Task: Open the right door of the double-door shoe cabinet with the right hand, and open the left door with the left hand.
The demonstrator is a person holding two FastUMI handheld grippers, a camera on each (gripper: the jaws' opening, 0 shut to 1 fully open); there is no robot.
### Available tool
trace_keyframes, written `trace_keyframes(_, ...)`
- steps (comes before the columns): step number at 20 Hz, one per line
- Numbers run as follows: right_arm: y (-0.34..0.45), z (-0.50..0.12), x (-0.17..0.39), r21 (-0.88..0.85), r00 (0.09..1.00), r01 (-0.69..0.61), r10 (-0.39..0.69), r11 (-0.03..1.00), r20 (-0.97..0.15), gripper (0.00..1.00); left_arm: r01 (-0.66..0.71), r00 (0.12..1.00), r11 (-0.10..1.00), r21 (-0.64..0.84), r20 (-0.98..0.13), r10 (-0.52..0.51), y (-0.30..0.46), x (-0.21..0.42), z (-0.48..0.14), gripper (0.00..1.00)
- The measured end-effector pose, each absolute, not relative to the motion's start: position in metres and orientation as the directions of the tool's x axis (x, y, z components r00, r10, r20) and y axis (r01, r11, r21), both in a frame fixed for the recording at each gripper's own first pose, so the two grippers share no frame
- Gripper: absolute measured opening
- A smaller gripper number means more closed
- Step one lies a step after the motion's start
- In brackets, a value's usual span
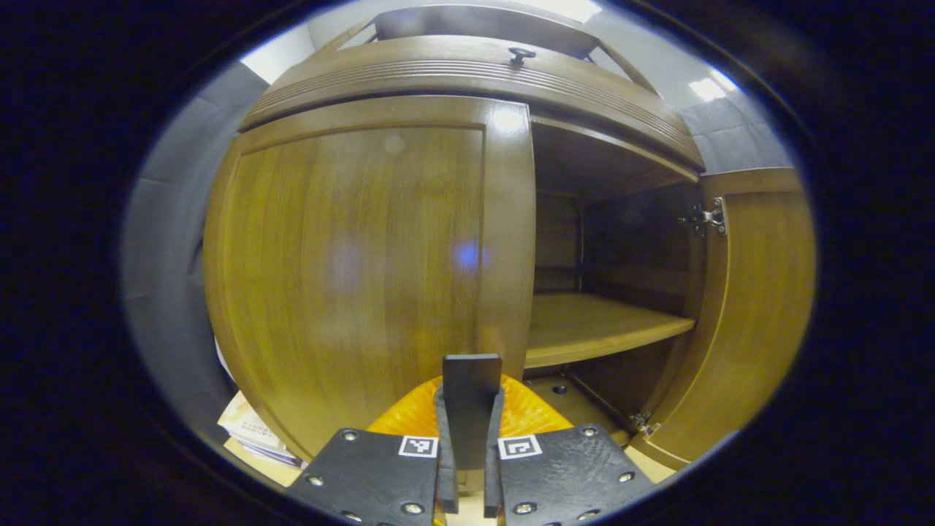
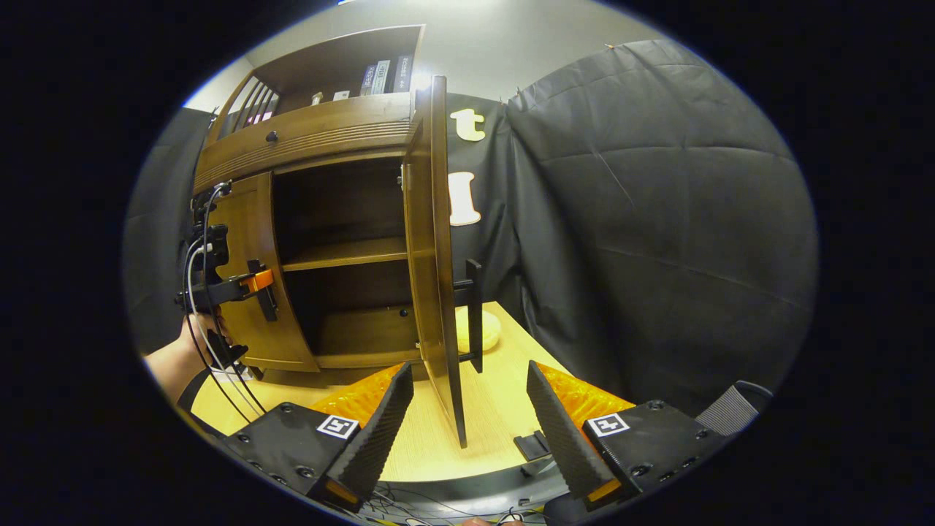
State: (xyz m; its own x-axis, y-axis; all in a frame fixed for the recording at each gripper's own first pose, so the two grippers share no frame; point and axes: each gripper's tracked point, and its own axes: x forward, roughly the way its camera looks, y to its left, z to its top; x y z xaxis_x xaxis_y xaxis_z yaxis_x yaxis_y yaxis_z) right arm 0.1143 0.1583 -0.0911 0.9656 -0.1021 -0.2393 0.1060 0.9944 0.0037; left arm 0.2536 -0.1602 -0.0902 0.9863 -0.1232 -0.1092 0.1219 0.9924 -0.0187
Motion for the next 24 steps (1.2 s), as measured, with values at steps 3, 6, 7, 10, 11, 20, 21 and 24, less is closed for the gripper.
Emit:
trace_keyframes(3, 0.162, -0.091, 0.112, 0.007, 0.968, 0.102, -0.098, 0.995, -0.232, 0.92, 0.138, 0.985, 0.990, -0.017, -0.106, -0.139, -0.162, 0.248, -0.088, 0.16)
trace_keyframes(6, 0.169, -0.091, 0.113, 0.014, 0.971, 0.085, -0.080, 0.996, -0.224, 0.93, 0.154, 0.982, 0.988, -0.021, -0.104, -0.156, -0.162, 0.240, -0.089, 0.16)
trace_keyframes(7, 0.172, -0.092, 0.113, 0.017, 0.973, 0.077, -0.071, 0.997, -0.220, 0.92, 0.158, 0.982, 0.987, -0.022, -0.102, -0.160, -0.160, 0.236, -0.089, 0.16)
trace_keyframes(10, 0.182, -0.090, 0.112, 0.018, 0.979, 0.048, -0.044, 0.999, -0.200, 0.93, 0.164, 0.981, 0.986, -0.022, -0.097, -0.166, -0.157, 0.226, -0.088, 0.15)
trace_keyframes(11, 0.186, -0.091, 0.112, 0.017, 0.980, 0.038, -0.034, 0.999, -0.194, 0.93, 0.166, 0.981, 0.986, -0.024, -0.094, -0.167, -0.156, 0.222, -0.088, 0.15)
trace_keyframes(20, 0.218, -0.103, 0.116, 0.047, 0.981, -0.068, 0.075, 0.997, -0.181, 0.93, 0.165, 0.983, 0.986, -0.018, -0.073, -0.166, -0.141, 0.192, -0.084, 0.16)
trace_keyframes(21, 0.222, -0.104, 0.119, 0.047, 0.979, -0.085, 0.092, 0.995, -0.181, 0.93, 0.161, 0.984, 0.987, -0.018, -0.069, -0.162, -0.138, 0.190, -0.083, 0.16)
trace_keyframes(24, 0.233, -0.104, 0.125, 0.045, 0.975, -0.128, 0.134, 0.991, -0.175, 0.93, 0.148, 0.987, 0.989, -0.021, -0.064, -0.149, -0.132, 0.182, -0.082, 0.16)
